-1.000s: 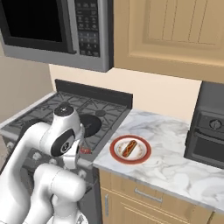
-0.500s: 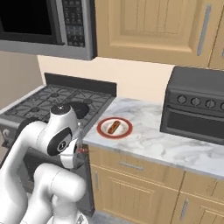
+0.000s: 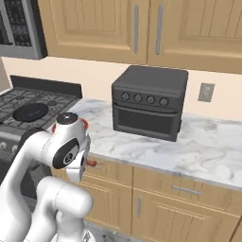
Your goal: Place the cold items (broccoli and cucumber) from the fridge in one tupperware on the dining counter. Place the warm items (kebab skewer and hot dog) in the stove area in another tupperware.
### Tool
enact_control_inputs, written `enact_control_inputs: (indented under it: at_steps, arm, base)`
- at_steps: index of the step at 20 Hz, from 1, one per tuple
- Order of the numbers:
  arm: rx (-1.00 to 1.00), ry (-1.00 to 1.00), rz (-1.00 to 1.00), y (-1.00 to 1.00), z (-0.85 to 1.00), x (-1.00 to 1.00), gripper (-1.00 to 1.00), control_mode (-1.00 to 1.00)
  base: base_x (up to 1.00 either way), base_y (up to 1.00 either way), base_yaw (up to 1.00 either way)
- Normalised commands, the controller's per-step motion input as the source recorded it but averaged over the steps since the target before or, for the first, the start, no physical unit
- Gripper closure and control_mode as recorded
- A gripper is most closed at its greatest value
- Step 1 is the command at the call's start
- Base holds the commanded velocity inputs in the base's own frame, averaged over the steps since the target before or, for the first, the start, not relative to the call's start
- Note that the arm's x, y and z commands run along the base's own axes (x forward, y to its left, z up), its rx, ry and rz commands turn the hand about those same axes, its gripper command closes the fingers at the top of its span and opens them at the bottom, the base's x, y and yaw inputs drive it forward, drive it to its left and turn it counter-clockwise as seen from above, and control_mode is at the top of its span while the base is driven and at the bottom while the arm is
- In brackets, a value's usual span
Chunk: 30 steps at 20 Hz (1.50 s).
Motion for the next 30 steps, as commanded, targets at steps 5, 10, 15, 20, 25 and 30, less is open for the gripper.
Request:
enact_control_inputs:
  at_steps: [5,10,15,20,25,30]
  arm:
    - [0.00,0.00,0.00,0.00,0.00,0.00,1.00,1.00]
    - [0.00,0.00,0.00,0.00,0.00,0.00,1.00,1.00]
    - [0.00,0.00,0.00,0.00,0.00,0.00,1.00,1.00]
    - [0.00,0.00,0.00,0.00,0.00,0.00,1.00,1.00]
    - [0.00,0.00,0.00,0.00,0.00,0.00,1.00,1.00]
    - [0.00,0.00,0.00,0.00,0.00,0.00,1.00,1.00]
  base:
    - [0.00,-1.00,-0.01]
    - [0.00,-1.00,0.00]
    - [0.00,-1.00,0.00]
    - [-0.02,-1.00,0.02]
    - [-0.08,-1.00,0.03]
    - [-0.15,-1.00,0.04]
